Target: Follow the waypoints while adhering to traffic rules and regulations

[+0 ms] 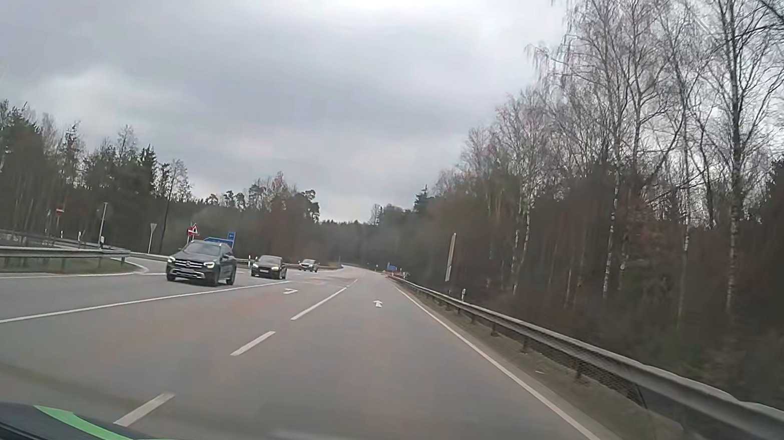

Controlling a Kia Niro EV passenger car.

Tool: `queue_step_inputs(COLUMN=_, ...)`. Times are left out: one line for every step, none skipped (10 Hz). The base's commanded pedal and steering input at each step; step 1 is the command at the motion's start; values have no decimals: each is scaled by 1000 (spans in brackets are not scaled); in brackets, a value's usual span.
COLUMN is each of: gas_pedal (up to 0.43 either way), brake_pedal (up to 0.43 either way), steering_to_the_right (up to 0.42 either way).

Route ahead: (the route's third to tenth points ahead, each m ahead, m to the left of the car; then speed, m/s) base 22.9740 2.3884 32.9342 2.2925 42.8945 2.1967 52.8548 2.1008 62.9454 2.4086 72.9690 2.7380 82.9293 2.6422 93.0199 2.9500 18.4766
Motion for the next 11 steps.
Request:
queue_step_inputs(gas_pedal=197, brake_pedal=0, steering_to_the_right=0)
queue_step_inputs(gas_pedal=197, brake_pedal=0, steering_to_the_right=0)
queue_step_inputs(gas_pedal=197, brake_pedal=0, steering_to_the_right=0)
queue_step_inputs(gas_pedal=209, brake_pedal=0, steering_to_the_right=0)
queue_step_inputs(gas_pedal=209, brake_pedal=0, steering_to_the_right=0)
queue_step_inputs(gas_pedal=209, brake_pedal=0, steering_to_the_right=0)
queue_step_inputs(gas_pedal=209, brake_pedal=0, steering_to_the_right=0)
queue_step_inputs(gas_pedal=209, brake_pedal=0, steering_to_the_right=0)
queue_step_inputs(gas_pedal=209, brake_pedal=0, steering_to_the_right=0)
queue_step_inputs(gas_pedal=209, brake_pedal=0, steering_to_the_right=0)
queue_step_inputs(gas_pedal=209, brake_pedal=0, steering_to_the_right=0)
